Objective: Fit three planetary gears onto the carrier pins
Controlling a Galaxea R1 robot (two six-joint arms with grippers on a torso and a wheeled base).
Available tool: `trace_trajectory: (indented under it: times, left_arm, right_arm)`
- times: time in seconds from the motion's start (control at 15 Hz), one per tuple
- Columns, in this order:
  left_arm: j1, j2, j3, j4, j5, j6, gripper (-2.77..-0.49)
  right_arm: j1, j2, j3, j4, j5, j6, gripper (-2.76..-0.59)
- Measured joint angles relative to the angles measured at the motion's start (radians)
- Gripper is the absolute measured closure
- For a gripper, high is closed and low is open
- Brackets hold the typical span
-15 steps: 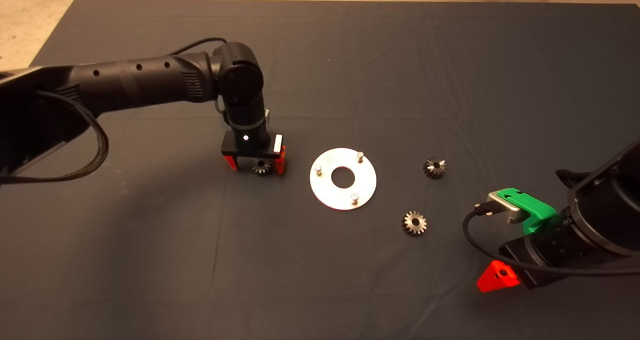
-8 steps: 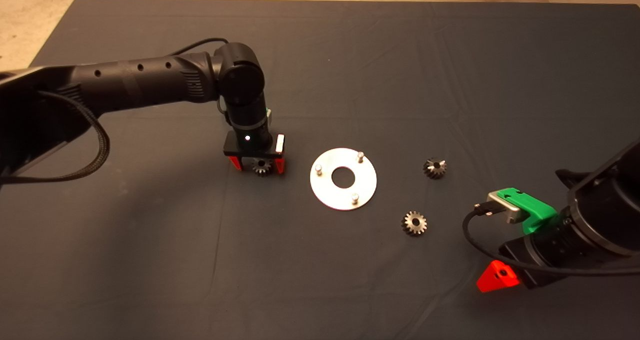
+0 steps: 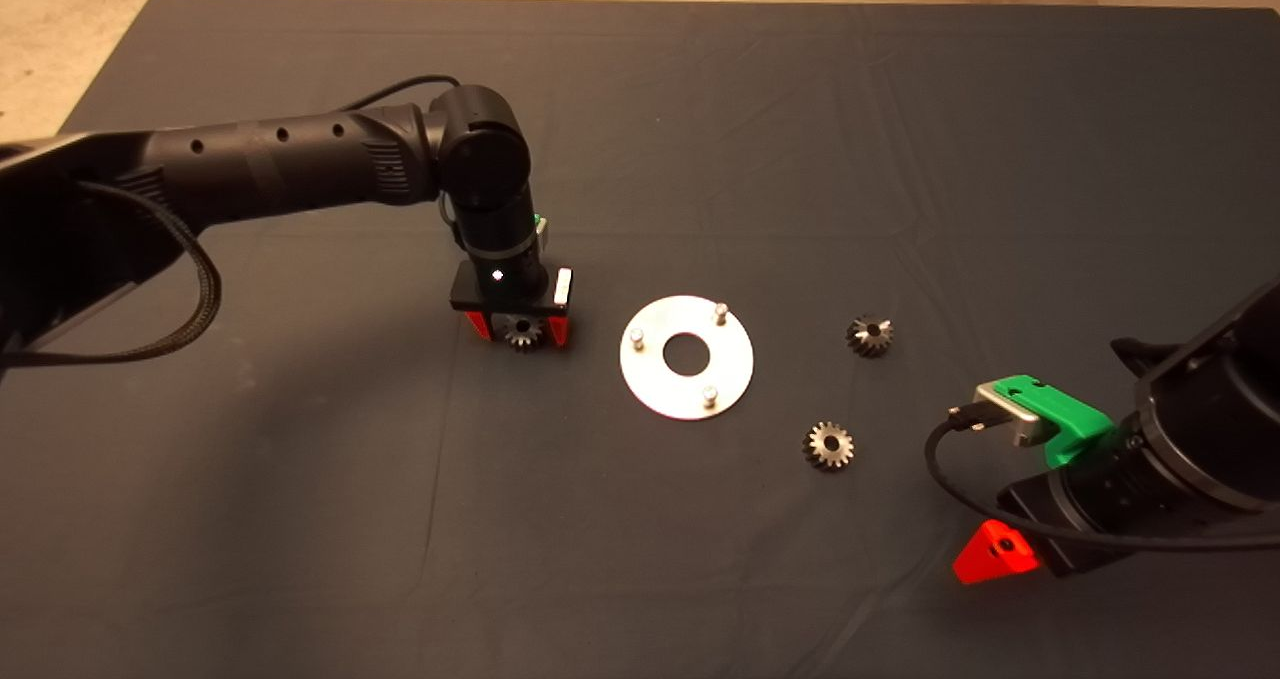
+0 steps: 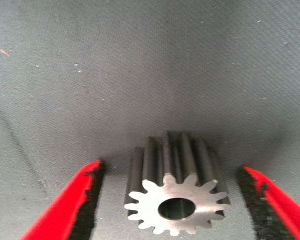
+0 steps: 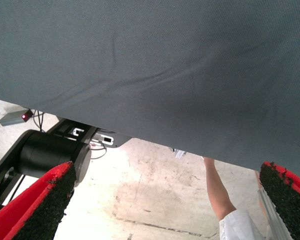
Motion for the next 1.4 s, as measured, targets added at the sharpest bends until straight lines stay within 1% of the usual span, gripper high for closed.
trace_trajectory:
  times: [0.13,0.27,0.4,0.47,0.6,0.67,0.93,1.0,1.13,1.4]
  left_arm:
    - [0.0,0.0,0.0,0.0,-0.004,0.0,-1.74]
    - [0.0,0.0,-0.01,-0.004,-0.009,-0.001,-1.64]
    - [0.0,0.0,-0.011,-0.006,-0.011,-0.001,-1.63]
    - [-0.001,0.0,-0.011,-0.006,-0.012,-0.001,-1.54]
    - [-0.001,-0.001,-0.013,-0.006,-0.013,-0.001,-1.5]
    - [-0.001,-0.001,-0.013,-0.006,-0.014,-0.001,-1.42]
    - [-0.001,-0.003,-0.013,-0.006,-0.016,0.0,-1.24]
    - [-0.002,-0.003,-0.013,-0.006,-0.016,0.0,-1.24]
    - [-0.003,-0.003,-0.015,-0.006,-0.017,0.0,-1.08]
    - [-0.003,-0.003,-0.014,-0.006,-0.017,0.0,-1.04]
  right_arm:
    - [0.0,0.0,0.0,0.0,0.0,0.0,-2.73]
    - [0.0,0.001,0.0,0.0,0.0,0.0,-2.73]
    - [0.0,0.0,0.0,0.0,0.0,0.0,-2.73]
    - [0.0,0.001,0.0,0.0,0.0,0.0,-2.73]
    - [0.0,0.002,0.0,0.0,0.0,0.0,-2.73]
    - [0.0,0.004,0.0,0.0,0.0,0.0,-2.73]
    - [0.0,0.006,0.0,0.0,0.0,0.0,-2.73]
    - [0.0,0.006,0.0,0.0,0.0,0.0,-2.73]
    - [-0.002,0.009,0.0,0.0,0.0,0.0,-2.73]
    - [-0.003,0.009,0.0,0.0,0.0,0.0,-2.73]
